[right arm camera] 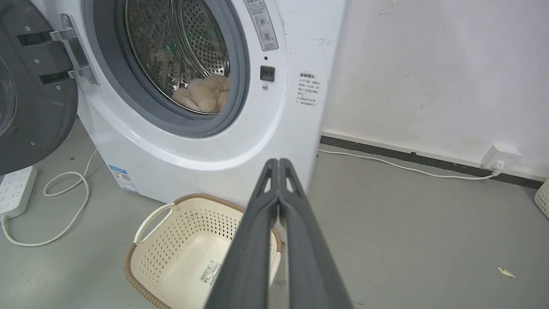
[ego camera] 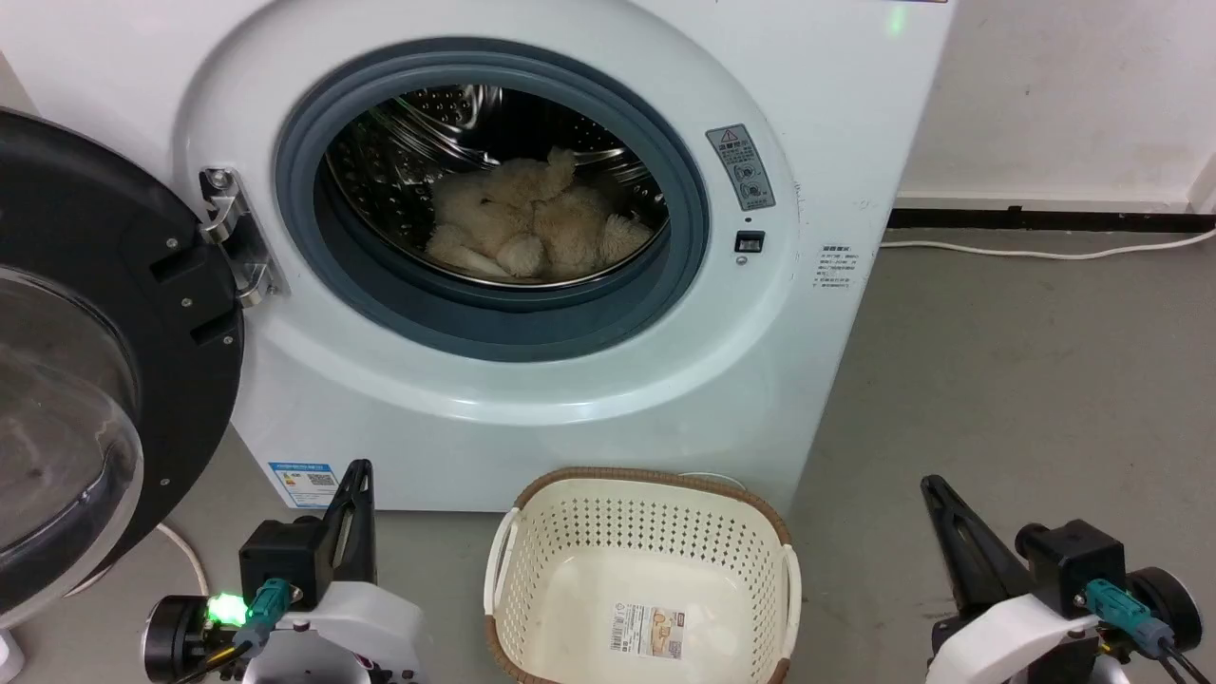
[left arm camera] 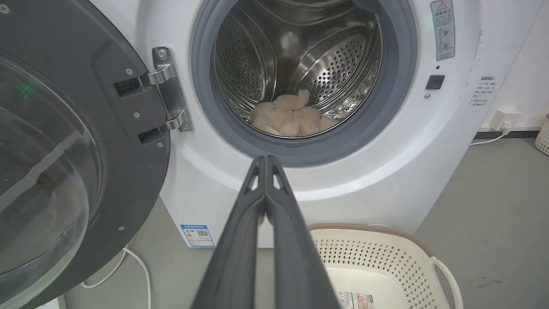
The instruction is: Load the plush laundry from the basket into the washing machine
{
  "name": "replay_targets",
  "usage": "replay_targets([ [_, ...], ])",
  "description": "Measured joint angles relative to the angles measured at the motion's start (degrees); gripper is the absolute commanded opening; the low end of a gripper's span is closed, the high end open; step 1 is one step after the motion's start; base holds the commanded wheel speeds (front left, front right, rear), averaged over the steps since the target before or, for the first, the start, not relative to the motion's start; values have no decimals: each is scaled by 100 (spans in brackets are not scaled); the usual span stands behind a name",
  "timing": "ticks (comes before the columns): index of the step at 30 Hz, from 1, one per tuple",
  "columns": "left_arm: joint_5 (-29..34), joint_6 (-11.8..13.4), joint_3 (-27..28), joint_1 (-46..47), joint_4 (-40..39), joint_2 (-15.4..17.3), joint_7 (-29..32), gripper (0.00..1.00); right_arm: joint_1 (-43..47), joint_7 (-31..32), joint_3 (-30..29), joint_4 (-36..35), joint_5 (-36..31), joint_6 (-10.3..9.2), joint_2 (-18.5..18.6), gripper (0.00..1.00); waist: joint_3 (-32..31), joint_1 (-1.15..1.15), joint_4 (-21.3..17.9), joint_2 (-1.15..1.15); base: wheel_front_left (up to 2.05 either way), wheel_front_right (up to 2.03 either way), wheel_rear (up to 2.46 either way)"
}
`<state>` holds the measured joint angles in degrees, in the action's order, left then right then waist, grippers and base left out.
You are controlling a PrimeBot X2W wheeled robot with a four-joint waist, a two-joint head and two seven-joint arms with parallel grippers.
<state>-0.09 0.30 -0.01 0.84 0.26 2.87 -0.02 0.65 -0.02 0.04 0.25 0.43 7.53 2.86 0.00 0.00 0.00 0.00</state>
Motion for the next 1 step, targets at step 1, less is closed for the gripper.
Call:
replay_targets([
  [1, 0, 0, -2, 0, 0, 0, 0, 0, 0, 0, -1, 0, 0, 0, 0, 0, 0, 0, 0, 0, 0, 0, 0],
])
